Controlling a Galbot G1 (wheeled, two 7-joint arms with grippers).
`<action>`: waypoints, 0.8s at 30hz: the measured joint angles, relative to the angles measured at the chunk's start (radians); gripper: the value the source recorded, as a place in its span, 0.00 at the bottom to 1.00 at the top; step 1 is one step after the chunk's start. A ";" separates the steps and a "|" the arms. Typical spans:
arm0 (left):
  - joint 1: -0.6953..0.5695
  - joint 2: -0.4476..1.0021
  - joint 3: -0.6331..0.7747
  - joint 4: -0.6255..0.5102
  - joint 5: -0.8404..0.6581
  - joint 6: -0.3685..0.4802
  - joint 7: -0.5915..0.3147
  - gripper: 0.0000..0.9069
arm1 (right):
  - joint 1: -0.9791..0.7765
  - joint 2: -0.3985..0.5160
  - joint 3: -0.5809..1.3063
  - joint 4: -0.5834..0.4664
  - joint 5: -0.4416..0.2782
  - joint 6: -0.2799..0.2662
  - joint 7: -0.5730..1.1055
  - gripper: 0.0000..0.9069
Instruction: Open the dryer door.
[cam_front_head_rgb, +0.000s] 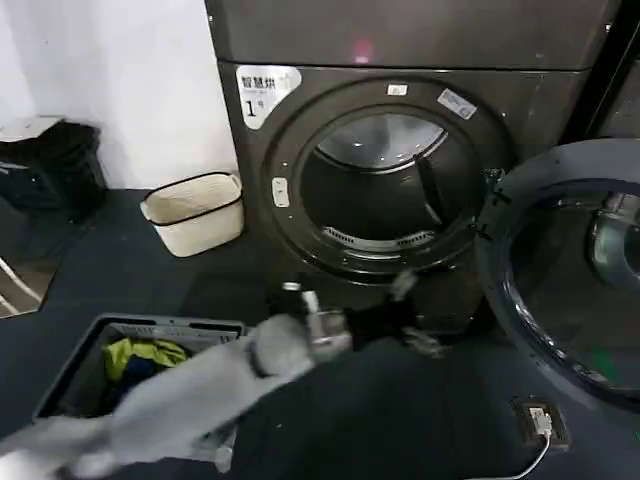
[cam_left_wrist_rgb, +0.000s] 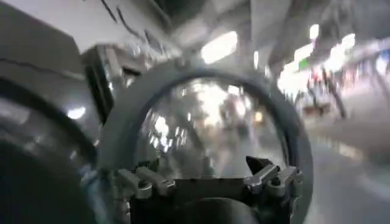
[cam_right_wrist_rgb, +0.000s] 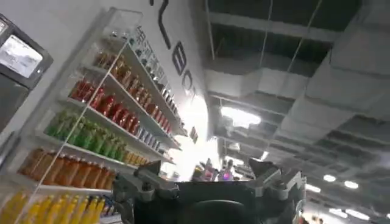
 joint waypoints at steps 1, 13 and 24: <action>0.005 0.044 -0.006 -0.014 0.004 0.025 0.004 1.00 | 0.002 -0.001 0.003 0.003 -0.008 0.002 -0.005 1.00; 0.113 0.512 -0.097 -0.150 0.011 0.227 0.107 1.00 | 0.049 -0.009 -0.046 0.036 -0.046 -0.027 0.000 1.00; 0.190 0.832 -0.202 -0.148 0.055 0.314 0.219 1.00 | 0.095 -0.019 -0.089 0.031 -0.093 -0.017 -0.007 1.00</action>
